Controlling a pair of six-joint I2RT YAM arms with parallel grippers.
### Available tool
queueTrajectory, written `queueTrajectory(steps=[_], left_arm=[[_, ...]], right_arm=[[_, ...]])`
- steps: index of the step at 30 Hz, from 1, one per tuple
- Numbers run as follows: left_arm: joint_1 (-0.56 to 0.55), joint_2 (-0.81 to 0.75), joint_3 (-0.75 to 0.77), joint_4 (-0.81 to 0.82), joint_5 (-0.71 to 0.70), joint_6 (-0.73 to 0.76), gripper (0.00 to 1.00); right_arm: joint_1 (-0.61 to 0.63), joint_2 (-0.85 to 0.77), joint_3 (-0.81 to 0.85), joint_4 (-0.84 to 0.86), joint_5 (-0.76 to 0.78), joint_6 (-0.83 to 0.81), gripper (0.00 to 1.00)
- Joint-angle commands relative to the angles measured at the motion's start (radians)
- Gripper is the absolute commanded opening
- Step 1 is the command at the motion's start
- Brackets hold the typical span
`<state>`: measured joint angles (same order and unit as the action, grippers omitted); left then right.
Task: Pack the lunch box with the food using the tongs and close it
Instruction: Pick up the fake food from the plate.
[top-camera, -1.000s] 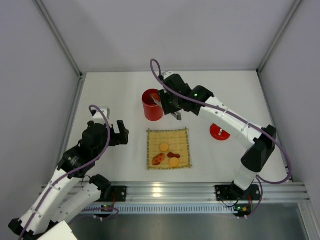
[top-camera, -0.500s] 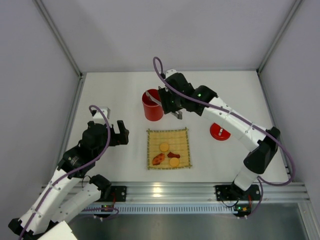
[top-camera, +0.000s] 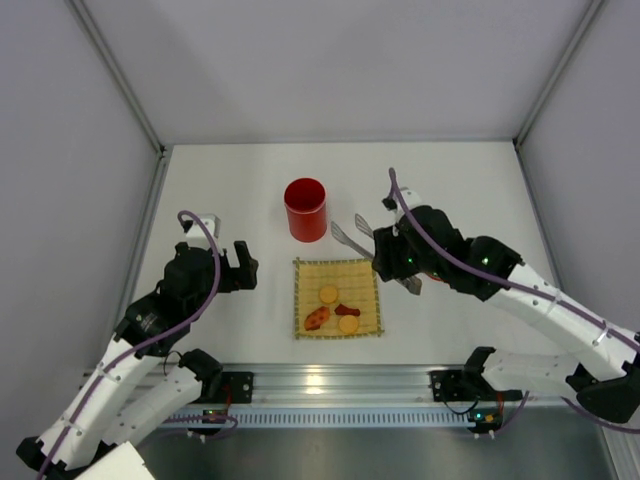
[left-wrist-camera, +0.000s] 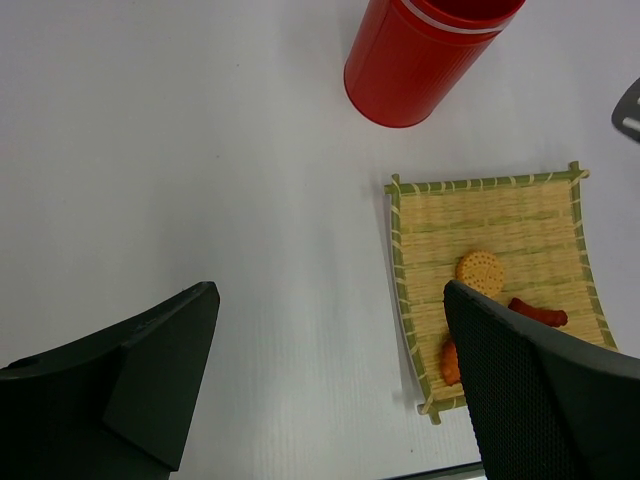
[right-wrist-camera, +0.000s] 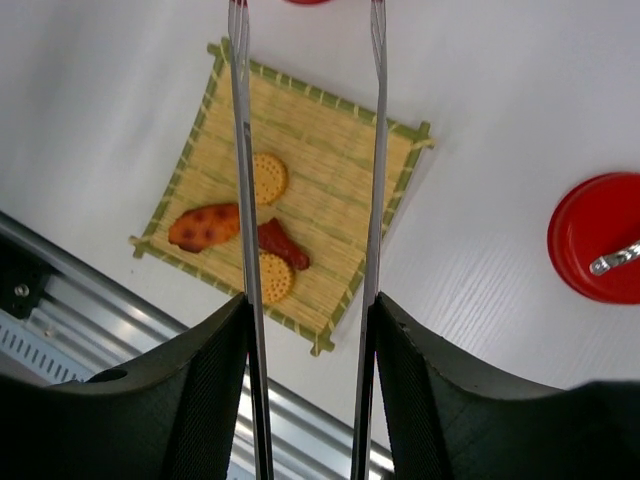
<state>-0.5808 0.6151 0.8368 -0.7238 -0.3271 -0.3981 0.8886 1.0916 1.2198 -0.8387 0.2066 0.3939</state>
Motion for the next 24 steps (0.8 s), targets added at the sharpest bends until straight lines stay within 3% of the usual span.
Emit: queueTrajectory(steps=[1, 12, 24], left_arm=[[-0.004, -0.009, -0.005, 0.040, -0.001, -0.007, 0.99], [-0.004, -0.006, -0.007, 0.040, -0.003, -0.007, 0.99], [-0.004, -0.006, -0.005, 0.038, -0.003, -0.007, 0.99]], right_arm=[[0.047, -0.030, -0.086, 0.038, -0.018, 0.049, 0.50], [0.257, 0.048, -0.192, 0.075, 0.096, 0.154, 0.50], [0.343, 0.186, -0.200, 0.141, 0.149, 0.235, 0.49]])
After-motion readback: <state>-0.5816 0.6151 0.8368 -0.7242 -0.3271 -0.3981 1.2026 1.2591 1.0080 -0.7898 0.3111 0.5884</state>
